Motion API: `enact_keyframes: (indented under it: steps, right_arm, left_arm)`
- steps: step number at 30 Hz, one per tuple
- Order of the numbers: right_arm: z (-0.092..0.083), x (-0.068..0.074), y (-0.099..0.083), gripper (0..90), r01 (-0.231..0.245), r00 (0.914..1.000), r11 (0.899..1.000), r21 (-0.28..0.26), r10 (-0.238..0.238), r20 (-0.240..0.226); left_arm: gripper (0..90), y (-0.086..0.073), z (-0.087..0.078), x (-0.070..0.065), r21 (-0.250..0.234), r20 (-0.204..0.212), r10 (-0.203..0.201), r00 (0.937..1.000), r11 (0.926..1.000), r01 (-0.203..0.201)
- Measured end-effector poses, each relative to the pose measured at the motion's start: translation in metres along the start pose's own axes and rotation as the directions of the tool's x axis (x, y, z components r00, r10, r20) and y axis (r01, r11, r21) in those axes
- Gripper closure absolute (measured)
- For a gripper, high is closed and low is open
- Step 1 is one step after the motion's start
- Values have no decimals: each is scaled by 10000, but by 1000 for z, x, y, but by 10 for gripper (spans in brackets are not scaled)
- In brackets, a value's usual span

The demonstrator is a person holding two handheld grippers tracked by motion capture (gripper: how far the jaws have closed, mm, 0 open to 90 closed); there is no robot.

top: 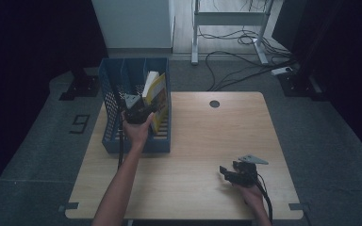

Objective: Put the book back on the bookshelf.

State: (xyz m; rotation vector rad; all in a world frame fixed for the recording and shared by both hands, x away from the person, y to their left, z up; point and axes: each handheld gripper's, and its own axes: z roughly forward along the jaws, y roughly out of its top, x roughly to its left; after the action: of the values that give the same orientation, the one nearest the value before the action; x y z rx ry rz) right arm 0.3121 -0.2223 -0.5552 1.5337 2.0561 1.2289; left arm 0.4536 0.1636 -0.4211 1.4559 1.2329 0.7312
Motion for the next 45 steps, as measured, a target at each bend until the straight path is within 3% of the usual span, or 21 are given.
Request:
enact_keyframes:
  steps: [7, 20, 29, 32, 34, 39, 45]
  right_arm:
    - [1, 0, 1, 289, 26, 10000, 10000, -4, -26, 21]
    - [4, -2, 4, 289, 32, 10000, 10000, 15, -32, 27]
    - [5, -4, 5, 291, -98, 9999, 10000, -18, 98, -37]
    - [5, -4, 5, 290, -86, 10000, 10000, 6, 86, -34]
    - [5, -3, 5, 290, -58, 10000, 10000, 5, 58, -6]
    - [5, -3, 5, 290, 0, 10000, 10000, 22, 0, 45]
    - [5, -3, 5, 290, 13, 10000, 10000, 11, -13, 80]
  left_arm:
    - [413, -3, -10, -2, -39, 299, 154, 9994, 9999, -153]
    - [402, -15, -30, -1, 326, 872, 282, 9958, 9990, -311]
    - [399, -30, -55, -2, 608, 1673, 220, 9857, 9976, -326]
    - [400, -36, -65, -4, 761, 2085, 228, 9778, 9963, -395]
    - [398, -42, -71, -5, 1080, 2486, 315, 9681, 9923, -601]
    - [396, -59, -82, -3, 1432, 2980, 85, 9545, 9882, -535]
    - [396, -82, -98, -6, 2050, 3742, -150, 9272, 9765, -669]
